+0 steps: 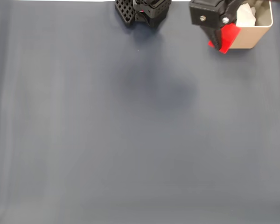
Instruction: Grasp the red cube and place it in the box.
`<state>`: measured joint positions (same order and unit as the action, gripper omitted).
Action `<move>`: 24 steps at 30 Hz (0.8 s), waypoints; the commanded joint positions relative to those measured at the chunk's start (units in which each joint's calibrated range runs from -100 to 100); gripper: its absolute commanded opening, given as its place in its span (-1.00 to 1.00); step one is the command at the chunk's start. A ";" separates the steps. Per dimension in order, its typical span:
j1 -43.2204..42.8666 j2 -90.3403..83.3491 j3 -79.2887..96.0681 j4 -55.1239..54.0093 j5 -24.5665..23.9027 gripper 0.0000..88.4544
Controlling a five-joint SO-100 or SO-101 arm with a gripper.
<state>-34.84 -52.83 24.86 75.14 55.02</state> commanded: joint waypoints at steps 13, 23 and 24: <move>-12.13 -1.21 -3.26 0.16 1.66 -1.00; -19.02 -1.04 -3.26 -0.09 2.44 -1.00; -19.65 -0.87 -3.26 -0.26 2.49 -1.00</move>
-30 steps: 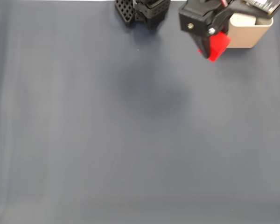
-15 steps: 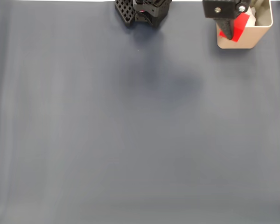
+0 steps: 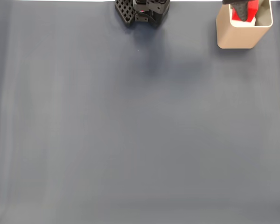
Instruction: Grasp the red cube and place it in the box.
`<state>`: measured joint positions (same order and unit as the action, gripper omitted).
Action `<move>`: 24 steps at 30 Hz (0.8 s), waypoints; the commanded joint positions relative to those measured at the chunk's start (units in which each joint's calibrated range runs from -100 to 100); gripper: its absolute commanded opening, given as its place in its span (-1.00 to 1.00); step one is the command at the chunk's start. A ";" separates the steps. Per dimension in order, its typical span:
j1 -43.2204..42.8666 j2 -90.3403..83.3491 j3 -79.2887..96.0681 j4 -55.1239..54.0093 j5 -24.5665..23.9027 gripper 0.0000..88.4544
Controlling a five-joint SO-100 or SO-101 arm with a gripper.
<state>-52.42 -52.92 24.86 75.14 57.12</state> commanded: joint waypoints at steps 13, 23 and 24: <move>-8.46 2.16 -3.99 -1.90 1.61 -1.00; -9.38 5.62 -2.99 -5.75 1.71 -1.00; -9.38 6.06 -2.99 -6.16 1.66 -1.00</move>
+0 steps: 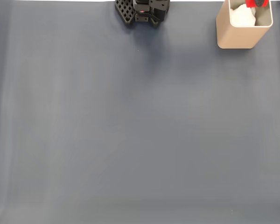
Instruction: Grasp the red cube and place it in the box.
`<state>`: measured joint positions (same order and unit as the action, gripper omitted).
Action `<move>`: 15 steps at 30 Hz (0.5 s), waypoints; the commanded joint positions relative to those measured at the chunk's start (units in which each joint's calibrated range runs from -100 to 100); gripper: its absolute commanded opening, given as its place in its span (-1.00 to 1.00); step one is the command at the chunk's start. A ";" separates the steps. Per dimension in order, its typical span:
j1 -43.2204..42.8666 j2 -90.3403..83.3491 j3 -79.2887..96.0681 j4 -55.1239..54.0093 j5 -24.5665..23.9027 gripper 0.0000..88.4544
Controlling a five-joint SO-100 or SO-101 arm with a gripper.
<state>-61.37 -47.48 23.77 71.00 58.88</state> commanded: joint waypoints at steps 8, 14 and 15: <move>0.06 2.44 -1.07 -4.48 0.15 -1.00; -0.93 2.61 -0.34 -5.30 -0.63 -1.00; -1.22 2.52 -0.07 -5.30 -0.83 -1.00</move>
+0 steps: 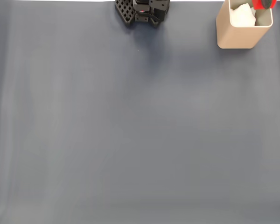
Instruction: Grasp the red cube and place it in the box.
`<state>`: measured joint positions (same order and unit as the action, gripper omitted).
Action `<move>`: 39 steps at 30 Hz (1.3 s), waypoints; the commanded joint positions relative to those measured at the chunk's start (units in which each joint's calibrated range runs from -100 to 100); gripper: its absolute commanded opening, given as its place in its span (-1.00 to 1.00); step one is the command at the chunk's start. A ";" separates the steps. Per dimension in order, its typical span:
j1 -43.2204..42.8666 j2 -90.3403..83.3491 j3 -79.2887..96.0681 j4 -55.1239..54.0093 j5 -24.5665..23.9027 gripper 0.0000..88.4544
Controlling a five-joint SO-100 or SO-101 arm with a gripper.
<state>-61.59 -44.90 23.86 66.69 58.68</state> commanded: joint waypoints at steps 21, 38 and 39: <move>-3.12 -2.23 3.30 -0.67 -2.64 -0.98; -2.41 -2.66 2.94 -4.53 -5.37 -0.38; -2.27 -2.75 2.94 -4.36 -5.62 -0.33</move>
<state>-64.22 -45.43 27.78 63.28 53.55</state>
